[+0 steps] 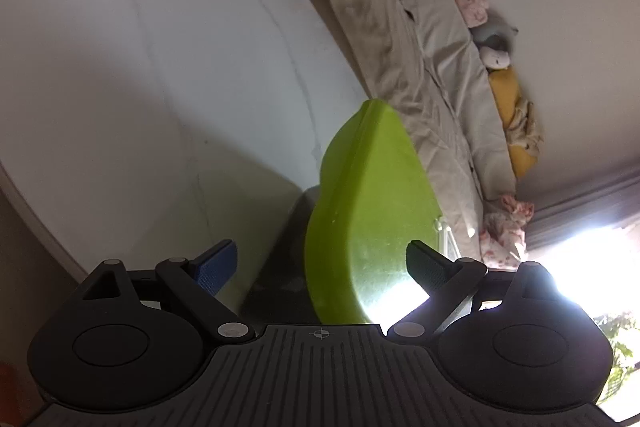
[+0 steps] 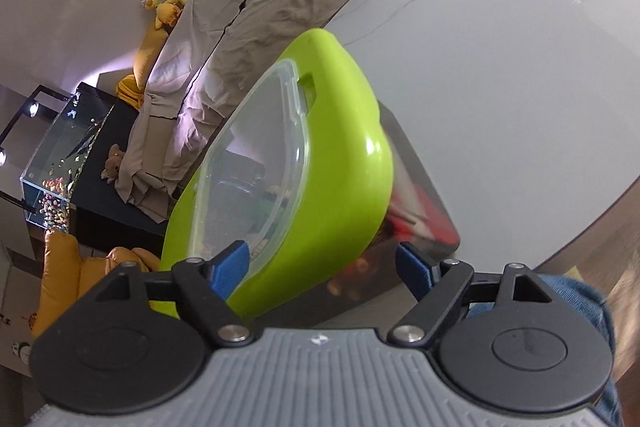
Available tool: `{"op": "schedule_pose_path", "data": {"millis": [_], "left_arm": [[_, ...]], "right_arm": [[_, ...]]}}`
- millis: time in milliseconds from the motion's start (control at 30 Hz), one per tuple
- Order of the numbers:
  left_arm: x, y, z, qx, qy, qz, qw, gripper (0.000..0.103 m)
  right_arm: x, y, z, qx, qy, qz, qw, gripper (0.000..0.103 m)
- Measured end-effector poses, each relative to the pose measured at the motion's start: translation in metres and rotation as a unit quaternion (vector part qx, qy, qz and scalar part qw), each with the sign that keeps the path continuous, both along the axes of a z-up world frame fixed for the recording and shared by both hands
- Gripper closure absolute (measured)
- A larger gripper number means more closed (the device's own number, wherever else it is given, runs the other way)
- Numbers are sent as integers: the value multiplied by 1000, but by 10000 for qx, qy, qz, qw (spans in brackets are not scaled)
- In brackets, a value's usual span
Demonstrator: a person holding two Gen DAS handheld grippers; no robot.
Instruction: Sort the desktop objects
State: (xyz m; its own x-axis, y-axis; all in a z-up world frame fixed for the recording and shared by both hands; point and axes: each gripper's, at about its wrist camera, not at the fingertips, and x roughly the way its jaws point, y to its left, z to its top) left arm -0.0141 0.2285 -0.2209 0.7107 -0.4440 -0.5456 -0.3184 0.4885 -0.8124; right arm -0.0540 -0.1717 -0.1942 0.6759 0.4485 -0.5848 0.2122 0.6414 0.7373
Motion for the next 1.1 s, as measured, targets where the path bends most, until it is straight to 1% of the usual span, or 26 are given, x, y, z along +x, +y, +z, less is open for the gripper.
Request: {"op": "schedule_pose_path", "data": {"millis": [67, 133, 200, 333, 433, 533, 667, 733, 800, 833, 900, 933, 967, 1000, 1033, 1067, 1100], "left_arm": [[1, -1, -7, -158, 98, 45, 9998, 8], [3, -3, -9, -212, 157, 56, 9996, 8], [4, -5, -8, -213, 185, 27, 9996, 8], [5, -4, -3, -111, 150, -10, 9998, 7], [6, 0, -3, -136, 138, 56, 9998, 6], [13, 2, -4, -207, 127, 102, 9997, 6], [29, 1, -5, -277, -78, 220, 9993, 6], [34, 0, -6, -444, -209, 326, 9983, 6], [25, -1, -8, -616, -352, 510, 9962, 4], [17, -1, -11, -705, -373, 688, 9944, 4], [-5, -3, -18, -880, -418, 1040, 9898, 3], [-16, -5, -21, -838, -485, 964, 9906, 3], [-23, -9, -20, -672, -555, 735, 9935, 3], [-28, -14, -18, -430, -651, 426, 9960, 3], [-32, -21, -12, -143, -792, 40, 9967, 3], [-36, -28, -6, 155, -947, -370, 9947, 3], [-39, -39, 2, 519, -1066, -766, 9900, 3]], "right_arm": [[2, 12, -2, -5, -77, 28, 10000, 21], [6, 21, -4, 76, -117, 42, 9999, 22], [11, 27, -7, 191, -127, 35, 9997, 23], [22, 31, -15, 482, 28, 18, 9988, 22], [31, 33, -14, 423, -4, 40, 9991, 22], [46, 37, -10, 254, -41, 6, 9997, 22], [81, 37, -5, 4, -166, -24, 9999, 22], [97, 36, -3, -45, -181, -11, 9998, 24], [93, 34, 4, -77, -232, 89, 9997, 26], [87, 30, 8, -124, -306, 164, 9993, 25], [69, 15, 20, -404, -586, 265, 9971, 22], [58, 6, 25, -609, -721, 238, 9953, 19], [47, -3, 29, -844, -834, 161, 9928, 18], [38, -12, 34, -1077, -899, 44, 9901, 18], [31, -19, 39, -1287, -928, -84, 9873, 18], [27, -26, 42, -1462, -953, -195, 9845, 18], [28, -33, 44, -1600, -973, -291, 9819, 18]]}}
